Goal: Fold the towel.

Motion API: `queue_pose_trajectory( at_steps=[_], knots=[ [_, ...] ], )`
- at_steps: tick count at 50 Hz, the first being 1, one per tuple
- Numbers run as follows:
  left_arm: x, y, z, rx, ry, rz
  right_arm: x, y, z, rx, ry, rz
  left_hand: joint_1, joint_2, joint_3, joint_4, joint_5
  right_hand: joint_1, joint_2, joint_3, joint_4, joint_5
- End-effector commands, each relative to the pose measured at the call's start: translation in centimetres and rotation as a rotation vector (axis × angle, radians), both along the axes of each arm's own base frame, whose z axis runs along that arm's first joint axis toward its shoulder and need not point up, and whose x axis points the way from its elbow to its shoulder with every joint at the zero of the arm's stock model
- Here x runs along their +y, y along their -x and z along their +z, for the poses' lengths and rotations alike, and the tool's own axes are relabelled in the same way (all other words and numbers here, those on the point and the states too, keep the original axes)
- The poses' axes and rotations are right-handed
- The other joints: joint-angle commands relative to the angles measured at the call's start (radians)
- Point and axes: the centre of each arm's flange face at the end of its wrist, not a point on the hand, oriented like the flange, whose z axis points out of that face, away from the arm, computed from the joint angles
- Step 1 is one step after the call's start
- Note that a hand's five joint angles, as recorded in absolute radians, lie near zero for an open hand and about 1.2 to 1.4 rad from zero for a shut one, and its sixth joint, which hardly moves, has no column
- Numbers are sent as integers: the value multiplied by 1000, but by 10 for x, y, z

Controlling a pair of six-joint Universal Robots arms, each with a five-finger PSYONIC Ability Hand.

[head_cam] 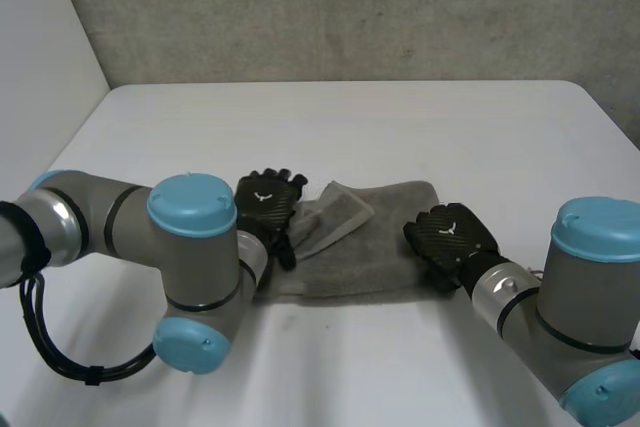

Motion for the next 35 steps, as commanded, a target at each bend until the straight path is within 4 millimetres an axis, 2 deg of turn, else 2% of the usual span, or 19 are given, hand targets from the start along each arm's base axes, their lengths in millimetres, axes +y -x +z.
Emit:
queue_pose_trajectory(
  at_steps=[1, 3, 9, 14, 15, 19, 20, 21, 24, 26, 27, 28, 29, 30, 31, 32, 33, 34, 35],
  knots=[
    [-14, -13, -2, -23, 17, 90, 1, 1, -1, 53, 31, 17, 27, 31, 35, 34, 7, 605, 448, 454, 453, 497],
    [-18, -20, 0, -34, 26, 146, 0, 1, -2, 65, 40, 20, 27, 31, 35, 34, 7, 605, 448, 454, 453, 497],
    [-14, -25, 8, -38, 31, 175, -2, 7, 0, 143, 87, -23, 21, 25, 29, 28, 1, 605, 448, 454, 453, 497],
    [13, -29, 10, -51, 1, 137, -7, 9, 8, 205, 142, -49, 19, 22, 26, 25, -2, 605, 448, 454, 453, 497],
    [13, -29, 10, -50, 1, 137, -7, 9, 13, 235, 173, -46, 19, 22, 26, 25, -2, 605, 448, 454, 453, 497],
    [36, -23, 28, -25, 23, 91, -9, 6, 28, 317, 274, -24, 16, 19, 23, 22, -5, 605, 448, 454, 453, 497],
    [36, -23, 28, -25, 23, 91, -9, 2, 34, 373, 334, -3, 16, 19, 23, 22, -5, 605, 448, 454, 453, 497],
    [41, -24, 38, -7, 38, 88, -8, -5, 41, 413, 394, 25, 16, 19, 23, 22, -5, 605, 448, 454, 453, 497],
    [48, -31, 56, 21, 62, 93, -5, -16, 49, 436, 459, 63, 18, 22, 26, 25, -2, 605, 448, 454, 453, 497],
    [51, -34, 63, 32, 74, 95, 9, -45, 65, 432, 566, 151, 19, 22, 26, 25, -2, 605, 448, 454, 453, 497],
    [53, -39, 72, 44, 88, 101, 9, -45, 65, 432, 566, 152, 19, 22, 26, 25, -2, 605, 448, 454, 453, 497],
    [53, -39, 72, 44, 88, 101, 19, -61, 70, 407, 603, 200, 19, 22, 26, 25, -2, 605, 448, 454, 453, 497],
    [55, -44, 79, 52, 99, 113, 30, -77, 67, 389, 617, 258, 16, 19, 23, 22, -5, 605, 448, 454, 453, 497],
    [53, -51, 84, 59, 111, 131, 30, -77, 67, 389, 617, 259, 16, 19, 23, 22, -5, 605, 448, 454, 453, 497],
    [53, -51, 85, 59, 111, 132, 42, -93, 61, 369, 622, 331, 16, 19, 23, 22, -5, 605, 448, 454, 453, 497],
    [50, -60, 90, 63, 122, 158, 59, -108, 52, 354, 623, 420, 18, 22, 26, 25, -2, 605, 448, 454, 453, 497],
    [47, -69, 95, 67, 131, 183, 59, -108, 52, 354, 623, 421, 19, 22, 26, 25, -2, 605, 448, 454, 453, 497],
    [47, -69, 95, 67, 132, 183, 77, -119, 39, 337, 607, 516, 19, 22, 26, 25, -2, 605, 448, 454, 453, 497],
    [44, -78, 97, 71, 138, 206, 78, -119, 38, 336, 607, 517, 19, 22, 26, 25, -2, 605, 448, 454, 453, 497]
  ],
)
